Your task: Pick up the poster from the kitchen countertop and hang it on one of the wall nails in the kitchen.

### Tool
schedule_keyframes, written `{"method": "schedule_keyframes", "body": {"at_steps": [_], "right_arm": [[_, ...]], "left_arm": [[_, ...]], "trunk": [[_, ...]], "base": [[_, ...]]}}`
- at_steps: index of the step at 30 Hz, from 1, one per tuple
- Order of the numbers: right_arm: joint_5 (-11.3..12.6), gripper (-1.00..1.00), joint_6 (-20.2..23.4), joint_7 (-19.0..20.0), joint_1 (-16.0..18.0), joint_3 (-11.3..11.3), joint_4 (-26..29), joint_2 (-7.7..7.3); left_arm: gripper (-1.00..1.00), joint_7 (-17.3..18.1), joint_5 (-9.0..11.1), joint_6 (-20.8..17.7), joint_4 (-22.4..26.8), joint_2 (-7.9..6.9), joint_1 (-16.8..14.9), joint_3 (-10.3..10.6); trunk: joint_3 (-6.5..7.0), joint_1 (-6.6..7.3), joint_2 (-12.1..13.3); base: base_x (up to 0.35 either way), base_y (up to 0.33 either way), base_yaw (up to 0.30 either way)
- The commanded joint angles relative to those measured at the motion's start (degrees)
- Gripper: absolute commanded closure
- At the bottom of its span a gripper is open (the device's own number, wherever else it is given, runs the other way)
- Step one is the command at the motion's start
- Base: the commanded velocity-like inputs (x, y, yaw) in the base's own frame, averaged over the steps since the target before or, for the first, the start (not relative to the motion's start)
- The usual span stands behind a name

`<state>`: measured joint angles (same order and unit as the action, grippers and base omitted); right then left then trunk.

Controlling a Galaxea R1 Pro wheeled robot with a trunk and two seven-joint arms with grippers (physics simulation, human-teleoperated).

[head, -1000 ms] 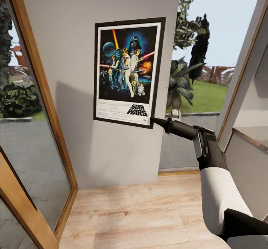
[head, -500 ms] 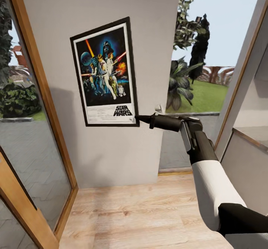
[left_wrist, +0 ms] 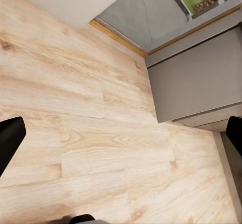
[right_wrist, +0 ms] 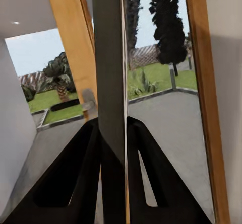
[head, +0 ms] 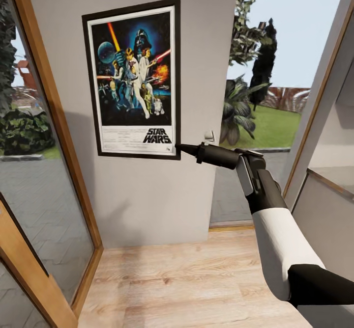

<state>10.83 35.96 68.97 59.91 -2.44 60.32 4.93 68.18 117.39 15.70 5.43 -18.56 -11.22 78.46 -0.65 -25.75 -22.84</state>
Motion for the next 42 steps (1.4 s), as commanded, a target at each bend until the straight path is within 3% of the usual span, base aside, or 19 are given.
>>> {"method": "schedule_keyframes", "body": {"at_steps": [1,18,42], "right_arm": [[0.3,1.0,0.5,0.4,0.0,-0.1,0.0,0.07],[0.3,1.0,0.5,6.0,0.0,0.0,-0.2,-0.27],[0.3,1.0,0.3,6.2,0.0,-0.1,0.0,-0.44]], "left_arm": [[-1.0,0.0,0.5,0.3,0.1,-0.03,0.0,0.5],[-1.0,0.0,0.5,0.3,0.1,0.36,0.0,0.6],[-1.0,0.0,0.4,0.4,0.1,0.37,0.0,0.6]], "trunk": [[-0.07,-0.03,-0.1],[-0.07,-0.03,-0.1],[-0.07,-0.03,-0.1]], "base": [[0.0,0.0,0.0],[0.0,0.0,0.0],[0.0,0.0,0.0]]}}
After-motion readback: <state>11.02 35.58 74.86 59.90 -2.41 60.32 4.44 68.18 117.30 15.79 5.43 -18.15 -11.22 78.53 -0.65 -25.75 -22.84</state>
